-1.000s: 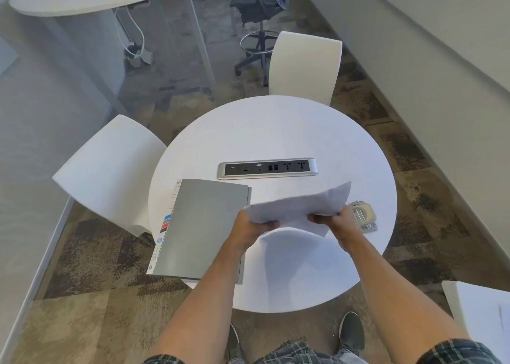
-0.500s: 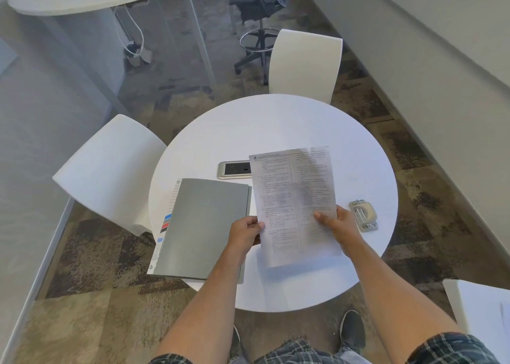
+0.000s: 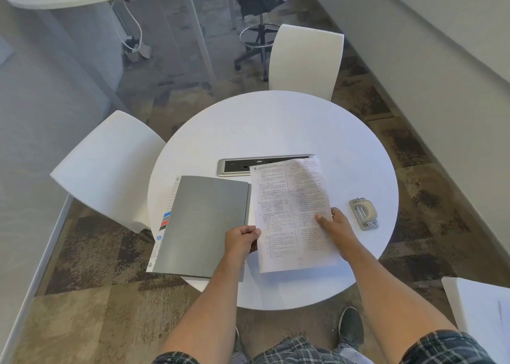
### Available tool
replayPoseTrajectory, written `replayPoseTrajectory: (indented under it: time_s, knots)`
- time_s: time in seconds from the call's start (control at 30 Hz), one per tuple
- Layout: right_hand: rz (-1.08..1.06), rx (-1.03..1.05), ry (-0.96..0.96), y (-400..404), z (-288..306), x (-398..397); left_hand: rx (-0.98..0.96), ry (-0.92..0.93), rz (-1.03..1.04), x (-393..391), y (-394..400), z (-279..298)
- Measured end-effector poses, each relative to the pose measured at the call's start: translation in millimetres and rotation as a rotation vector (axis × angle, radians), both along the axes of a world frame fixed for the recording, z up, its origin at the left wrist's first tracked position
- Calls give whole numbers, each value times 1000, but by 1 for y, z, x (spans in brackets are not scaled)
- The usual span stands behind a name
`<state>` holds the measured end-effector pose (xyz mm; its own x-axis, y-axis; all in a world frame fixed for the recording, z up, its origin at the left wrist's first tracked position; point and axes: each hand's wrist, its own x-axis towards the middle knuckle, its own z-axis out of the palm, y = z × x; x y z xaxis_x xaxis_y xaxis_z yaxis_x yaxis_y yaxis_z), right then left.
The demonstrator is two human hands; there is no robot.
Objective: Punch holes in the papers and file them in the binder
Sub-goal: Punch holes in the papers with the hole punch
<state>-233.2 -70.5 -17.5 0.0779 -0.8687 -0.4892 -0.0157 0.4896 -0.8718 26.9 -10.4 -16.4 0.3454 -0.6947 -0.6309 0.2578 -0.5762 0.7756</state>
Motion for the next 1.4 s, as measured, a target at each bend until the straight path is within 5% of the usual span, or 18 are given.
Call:
replayPoseTrajectory:
  time_s: [0.37,0.77,1.07,1.23,1.4]
  knots:
    - [63,30,583,4,-33,1,107,-411,-147,-3,5,-11]
    - [203,62,916,-4,-30,-15,237,-547,-267,-12,6,-22]
    - [-124,-80,1198,-41,-14,-55,338,-569,-289,-13,2,-23]
    - [-28,164,1043,-62,-19,-65,354,-501,-239,-14,-5,-21]
    - [-79,182,1000,-64,-21,-61,320,-465,-249,-14,-15,-22]
